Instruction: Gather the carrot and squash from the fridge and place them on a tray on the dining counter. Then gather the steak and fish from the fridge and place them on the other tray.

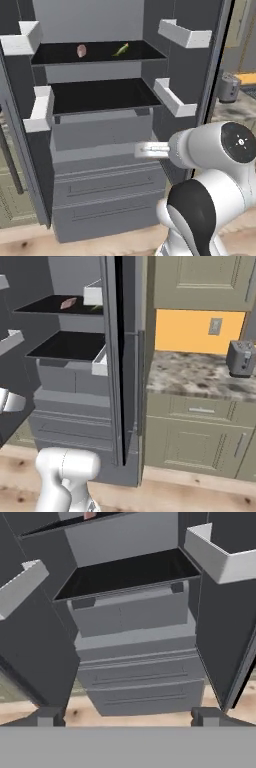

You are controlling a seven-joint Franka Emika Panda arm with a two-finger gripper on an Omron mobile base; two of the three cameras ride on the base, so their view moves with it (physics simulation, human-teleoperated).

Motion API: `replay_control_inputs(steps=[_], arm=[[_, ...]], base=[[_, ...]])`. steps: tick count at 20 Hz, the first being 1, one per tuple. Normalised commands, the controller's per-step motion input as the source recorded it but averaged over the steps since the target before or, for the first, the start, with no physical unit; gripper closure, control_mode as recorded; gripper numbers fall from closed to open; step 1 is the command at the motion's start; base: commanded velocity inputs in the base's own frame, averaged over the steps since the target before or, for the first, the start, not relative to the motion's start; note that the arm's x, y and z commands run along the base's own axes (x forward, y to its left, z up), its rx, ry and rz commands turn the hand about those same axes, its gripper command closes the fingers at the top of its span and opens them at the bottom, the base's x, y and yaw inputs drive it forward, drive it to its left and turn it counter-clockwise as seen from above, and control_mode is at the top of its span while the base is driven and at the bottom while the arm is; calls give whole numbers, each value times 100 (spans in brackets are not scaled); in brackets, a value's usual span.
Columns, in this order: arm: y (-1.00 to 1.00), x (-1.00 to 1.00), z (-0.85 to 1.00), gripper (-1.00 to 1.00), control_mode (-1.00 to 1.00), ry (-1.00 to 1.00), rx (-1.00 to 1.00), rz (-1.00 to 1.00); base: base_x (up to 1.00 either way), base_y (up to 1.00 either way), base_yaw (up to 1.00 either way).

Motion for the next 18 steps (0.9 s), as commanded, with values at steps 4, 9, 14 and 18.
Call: replay_control_inputs(steps=[4,9,14,18], arm=[[0,0,0,-100,100,0,0,0],[0,0,0,-100,100,0,0,0],[0,0,0,-100,100,0,0,0],[0,0,0,-100,100,0,0,0]], base=[[95,0,-12],[59,39,-16],[31,44,-8],[38,22,1]])
